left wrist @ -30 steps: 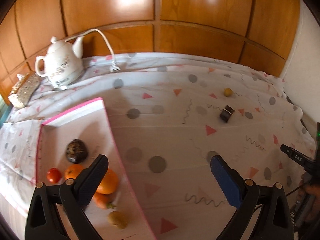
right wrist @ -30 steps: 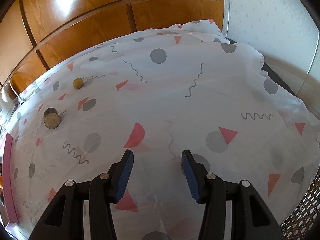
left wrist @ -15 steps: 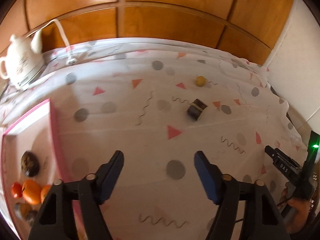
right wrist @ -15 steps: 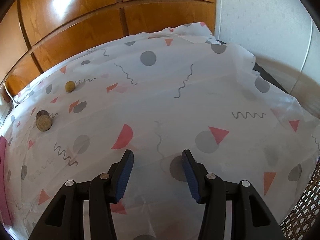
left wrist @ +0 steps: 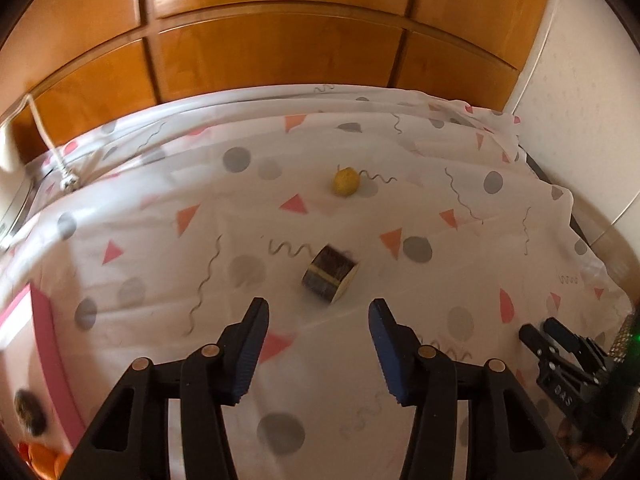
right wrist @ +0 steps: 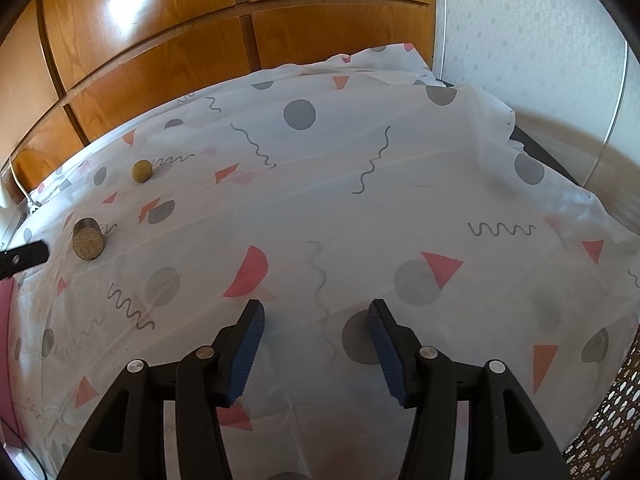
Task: Organize fruits
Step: 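Lower the left tool onto the dark cylindrical slice and close on it, then carry the dark slice with the left tool into the tray and open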
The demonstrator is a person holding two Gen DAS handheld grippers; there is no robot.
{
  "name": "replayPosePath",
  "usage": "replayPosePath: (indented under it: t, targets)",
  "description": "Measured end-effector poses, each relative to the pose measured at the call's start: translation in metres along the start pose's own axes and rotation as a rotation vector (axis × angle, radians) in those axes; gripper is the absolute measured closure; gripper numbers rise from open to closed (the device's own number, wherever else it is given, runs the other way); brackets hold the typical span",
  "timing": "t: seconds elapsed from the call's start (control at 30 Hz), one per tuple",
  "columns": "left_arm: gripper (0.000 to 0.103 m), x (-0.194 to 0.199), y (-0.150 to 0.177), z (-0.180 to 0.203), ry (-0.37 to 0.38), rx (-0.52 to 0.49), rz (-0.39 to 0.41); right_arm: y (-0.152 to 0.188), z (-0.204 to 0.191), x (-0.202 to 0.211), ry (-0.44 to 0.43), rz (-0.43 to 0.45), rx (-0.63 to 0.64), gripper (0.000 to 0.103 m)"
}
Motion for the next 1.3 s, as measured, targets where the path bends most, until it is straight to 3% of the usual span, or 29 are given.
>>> replayPosePath:
  t: [0.33, 0.37, 0.4, 0.47, 0.73, 1.3]
  targets:
    - [0.052, -0.034, -0.021, 0.01, -0.012, -0.043, -0.03, 0.0, -0.001, -0.001, -0.008, 0.002, 0.002, 0.043]
    - [0.055, -0.038, -0.022, 0.011, -0.01, -0.045, -0.035, 0.0, -0.001, -0.001, -0.008, 0.002, 0.002, 0.043]
    - [0.065, -0.043, -0.022, 0.011, -0.014, -0.046, -0.045, 0.0, -0.001, -0.001, -0.007, 0.002, 0.004, 0.042]
    - [0.069, -0.046, -0.02, 0.01, -0.005, -0.04, -0.048, 0.001, -0.002, -0.001, -0.003, 0.002, 0.008, 0.042]
    - [0.07, -0.032, 0.002, -0.001, 0.037, 0.012, -0.048, 0.0, -0.005, -0.001, 0.009, -0.002, 0.019, 0.041]
    - [0.076, 0.011, 0.056, -0.042, 0.027, 0.158, -0.013, 0.001, -0.009, -0.003, 0.035, -0.005, 0.041, 0.041]
Point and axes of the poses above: each gripper's, at about its wrist camera, not at the fingertips, and x roughly against the way its jaws point, z to its right, y to its underside, the point moved 2 cm from there along -x, roughly the way its jaws point, and after that the axes turned 10 degrees about -z, right-handed, at the moved point
